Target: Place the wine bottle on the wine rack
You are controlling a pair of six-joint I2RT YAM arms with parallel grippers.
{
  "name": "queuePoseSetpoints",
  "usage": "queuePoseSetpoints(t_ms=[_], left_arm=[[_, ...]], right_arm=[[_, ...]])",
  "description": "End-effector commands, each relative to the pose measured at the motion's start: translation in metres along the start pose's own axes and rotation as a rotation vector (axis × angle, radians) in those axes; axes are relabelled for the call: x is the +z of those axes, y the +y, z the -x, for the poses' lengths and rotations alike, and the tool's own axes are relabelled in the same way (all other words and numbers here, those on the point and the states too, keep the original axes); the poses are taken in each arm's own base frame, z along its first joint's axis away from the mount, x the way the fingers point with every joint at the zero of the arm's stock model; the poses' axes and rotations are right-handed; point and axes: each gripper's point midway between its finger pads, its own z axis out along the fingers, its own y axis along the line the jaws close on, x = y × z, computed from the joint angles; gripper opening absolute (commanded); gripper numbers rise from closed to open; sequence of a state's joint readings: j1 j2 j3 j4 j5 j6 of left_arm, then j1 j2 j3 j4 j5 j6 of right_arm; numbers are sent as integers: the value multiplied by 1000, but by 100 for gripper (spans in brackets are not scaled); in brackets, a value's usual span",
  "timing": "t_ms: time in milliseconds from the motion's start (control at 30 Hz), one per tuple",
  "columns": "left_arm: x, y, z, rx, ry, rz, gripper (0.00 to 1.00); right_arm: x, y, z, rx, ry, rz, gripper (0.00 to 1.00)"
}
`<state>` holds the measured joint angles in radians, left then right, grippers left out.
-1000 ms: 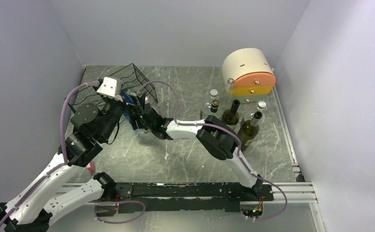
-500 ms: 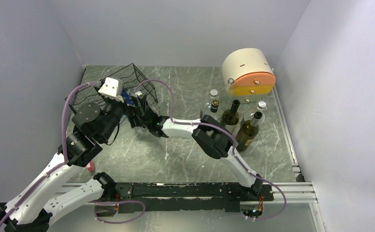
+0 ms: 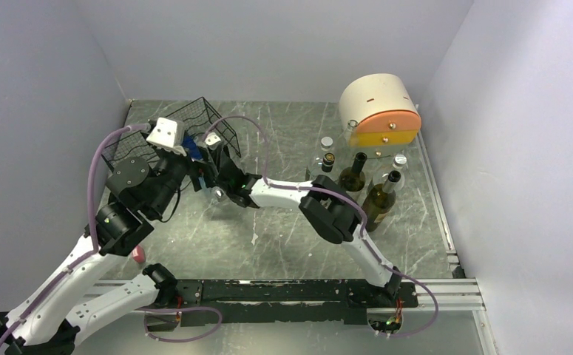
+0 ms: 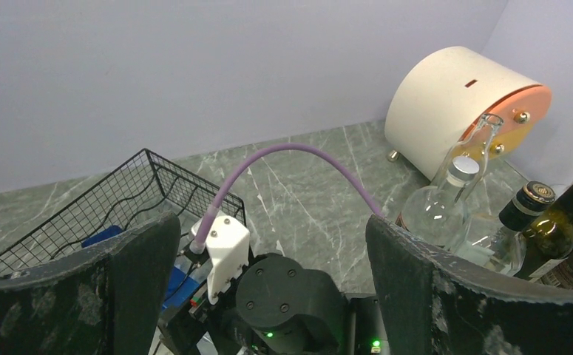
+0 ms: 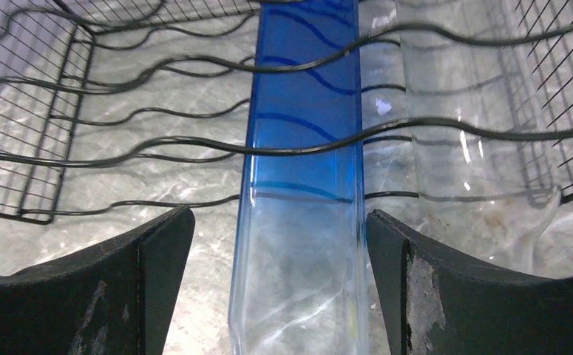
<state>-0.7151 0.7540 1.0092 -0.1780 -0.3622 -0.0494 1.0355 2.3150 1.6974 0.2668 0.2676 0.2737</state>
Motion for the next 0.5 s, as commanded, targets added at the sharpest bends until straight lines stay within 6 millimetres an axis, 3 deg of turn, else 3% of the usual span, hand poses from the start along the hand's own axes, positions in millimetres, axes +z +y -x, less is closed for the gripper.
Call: queuePoseSetpoints(t_ms=[0, 267, 333, 467], left_arm=[[-8, 1, 24, -18, -47, -9, 99], [-14, -9, 39, -61, -69, -65, 99], [-17, -10, 45, -71, -86, -75, 99], [-24, -13, 56, -89, -121, -103, 99]], right_arm=[[-28, 18, 81, 39, -172, 67, 90], [-69, 9, 109, 66, -200, 47, 90], [-87, 3, 122, 78, -218, 30, 90], [-119, -17, 127, 76, -218, -23, 89]])
